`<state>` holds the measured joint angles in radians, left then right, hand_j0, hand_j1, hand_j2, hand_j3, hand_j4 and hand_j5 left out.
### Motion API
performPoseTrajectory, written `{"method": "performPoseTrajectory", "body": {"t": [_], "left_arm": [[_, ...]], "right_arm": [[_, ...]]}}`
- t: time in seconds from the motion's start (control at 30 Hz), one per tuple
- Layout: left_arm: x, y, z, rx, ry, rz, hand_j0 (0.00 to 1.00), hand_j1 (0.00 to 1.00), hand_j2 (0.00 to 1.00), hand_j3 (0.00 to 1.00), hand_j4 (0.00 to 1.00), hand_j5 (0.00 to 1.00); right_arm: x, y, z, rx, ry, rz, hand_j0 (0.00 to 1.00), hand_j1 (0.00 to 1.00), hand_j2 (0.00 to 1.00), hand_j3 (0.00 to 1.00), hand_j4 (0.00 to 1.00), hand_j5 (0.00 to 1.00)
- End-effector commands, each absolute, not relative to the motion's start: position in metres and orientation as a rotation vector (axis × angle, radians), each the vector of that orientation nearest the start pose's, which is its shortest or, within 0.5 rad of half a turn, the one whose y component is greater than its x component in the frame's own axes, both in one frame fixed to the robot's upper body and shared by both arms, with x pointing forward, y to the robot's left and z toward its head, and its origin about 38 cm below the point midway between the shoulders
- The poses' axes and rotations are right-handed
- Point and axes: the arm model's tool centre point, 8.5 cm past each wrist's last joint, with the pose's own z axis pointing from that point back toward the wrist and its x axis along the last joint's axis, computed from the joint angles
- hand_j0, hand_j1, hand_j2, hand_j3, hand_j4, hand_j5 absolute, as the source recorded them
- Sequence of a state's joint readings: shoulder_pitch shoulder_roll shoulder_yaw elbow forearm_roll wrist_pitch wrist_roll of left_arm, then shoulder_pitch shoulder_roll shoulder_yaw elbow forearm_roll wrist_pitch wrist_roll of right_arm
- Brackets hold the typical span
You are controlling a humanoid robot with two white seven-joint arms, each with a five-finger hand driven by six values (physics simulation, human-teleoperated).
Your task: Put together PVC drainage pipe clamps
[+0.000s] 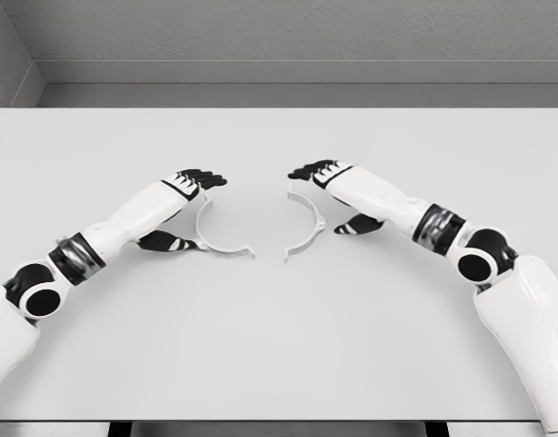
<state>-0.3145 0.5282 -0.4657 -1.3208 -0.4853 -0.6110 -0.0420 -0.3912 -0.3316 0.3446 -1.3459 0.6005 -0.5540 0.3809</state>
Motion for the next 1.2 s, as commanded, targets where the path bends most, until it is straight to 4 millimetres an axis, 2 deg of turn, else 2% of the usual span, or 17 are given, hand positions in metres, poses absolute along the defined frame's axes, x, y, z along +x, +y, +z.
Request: {"method": "performPoseTrajectory", "body": {"t": [0.0,0.17,0.27,0.4,0.47,0.7,0.93,1.0,1.03,1.07,1.17], "left_arm": [[0.404,0.258,0.104,0.307,-1.821,-1.465,1.0,1.0,1.0,1.0,1.0,1.0],[0.416,0.277,0.107,0.358,-1.785,-1.459,1.0,1.0,1.0,1.0,1.0,1.0],[0.426,0.283,0.108,0.376,-1.765,-1.457,1.0,1.0,1.0,1.0,1.0,1.0],[0.434,0.279,0.111,0.381,-1.773,-1.447,1.0,1.0,1.0,1.0,1.0,1.0],[0.435,0.273,0.106,0.364,-1.774,-1.435,1.0,1.0,1.0,1.0,1.0,1.0],[0.438,0.263,0.102,0.345,-1.777,-1.43,1.0,1.0,1.0,1.0,1.0,1.0],[0.437,0.258,0.101,0.333,-1.782,-1.431,1.0,1.0,1.0,1.0,1.0,1.0],[0.437,0.255,0.1,0.328,-1.787,-1.428,1.0,1.0,1.0,1.0,1.0,1.0],[0.437,0.256,0.101,0.329,-1.786,-1.429,1.0,1.0,1.0,1.0,1.0,1.0],[0.437,0.255,0.1,0.328,-1.787,-1.428,1.0,1.0,1.0,1.0,1.0,1.0],[0.437,0.255,0.101,0.329,-1.788,-1.43,1.0,1.0,1.0,1.0,1.0,1.0]], "right_arm": [[0.433,-0.197,0.123,-0.255,-1.71,1.631,1.0,1.0,1.0,1.0,1.0,1.0],[0.439,-0.192,0.12,-0.241,-1.701,1.629,1.0,1.0,1.0,1.0,1.0,1.0],[0.44,-0.189,0.119,-0.233,-1.7,1.631,1.0,1.0,1.0,1.0,1.0,1.0],[0.443,-0.186,0.119,-0.229,-1.703,1.625,1.0,1.0,1.0,1.0,1.0,1.0],[0.444,-0.184,0.118,-0.224,-1.701,1.622,1.0,1.0,1.0,1.0,1.0,1.0],[0.451,-0.165,0.119,-0.196,-1.708,1.641,1.0,1.0,1.0,1.0,1.0,1.0],[0.451,-0.166,0.122,-0.201,-1.716,1.638,1.0,1.0,1.0,1.0,1.0,1.0],[0.453,-0.186,0.134,-0.252,-1.723,1.631,1.0,1.0,1.0,1.0,1.0,1.0],[0.452,-0.214,0.157,-0.347,-1.744,1.631,1.0,1.0,1.0,1.0,1.0,1.0],[0.449,-0.232,0.181,-0.428,-1.779,1.628,1.0,1.0,1.0,1.0,1.0,1.0],[0.436,-0.286,0.213,-0.517,-1.792,1.575,1.0,1.0,1.0,1.0,1.0,1.0]]}}
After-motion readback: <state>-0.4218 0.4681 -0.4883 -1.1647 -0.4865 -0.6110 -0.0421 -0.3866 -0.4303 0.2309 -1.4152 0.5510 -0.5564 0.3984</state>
